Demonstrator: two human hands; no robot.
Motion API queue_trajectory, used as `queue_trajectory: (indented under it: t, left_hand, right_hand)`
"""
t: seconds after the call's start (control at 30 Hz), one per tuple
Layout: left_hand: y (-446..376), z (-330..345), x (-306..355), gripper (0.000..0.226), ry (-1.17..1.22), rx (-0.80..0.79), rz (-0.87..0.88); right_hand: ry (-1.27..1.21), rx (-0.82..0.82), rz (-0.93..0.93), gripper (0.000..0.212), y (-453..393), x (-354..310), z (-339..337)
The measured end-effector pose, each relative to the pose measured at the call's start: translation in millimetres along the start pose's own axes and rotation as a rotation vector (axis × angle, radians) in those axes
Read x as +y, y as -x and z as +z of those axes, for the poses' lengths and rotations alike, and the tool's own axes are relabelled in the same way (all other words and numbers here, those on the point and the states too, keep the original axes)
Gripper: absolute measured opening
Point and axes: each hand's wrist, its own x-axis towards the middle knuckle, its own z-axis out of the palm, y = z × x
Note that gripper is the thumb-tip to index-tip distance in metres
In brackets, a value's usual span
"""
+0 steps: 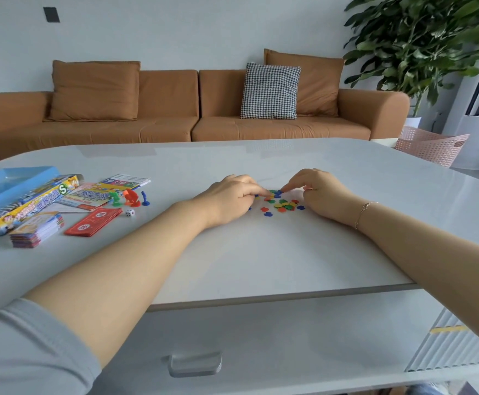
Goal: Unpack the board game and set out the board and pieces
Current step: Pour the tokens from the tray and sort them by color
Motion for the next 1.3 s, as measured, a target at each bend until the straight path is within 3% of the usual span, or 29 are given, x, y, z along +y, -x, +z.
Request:
queue_trajectory:
  t: [0.4,0.63,0.73,0.93,1.3]
  left_hand:
    - [2,-5,4,0.039,0.157,0.059,-0.098]
    - [-6,-1,15,0.042,-0.063,-0.062,-0.155]
    - [-9,0,15,0.041,-0.042,-0.046,-0.170]
    - [0,-5,5,0.042,0.184,0.051,-0.077]
    - [2,2,9,0.038,0.059,0.035,-0.051]
  right_hand:
    - [0.029,-0.024,-0.070,0.062,2,1,0]
    - [-0.027,0.133,-0.056,0.064,3,1,-4]
    - [-0.049,0.082,-0.087,0.064,8,0,-6]
    - [-0.033,0.011,-0.049,0.060,3,0,-2]
    - [-0.055,0.013,-0.043,0.057,8,-1,-4]
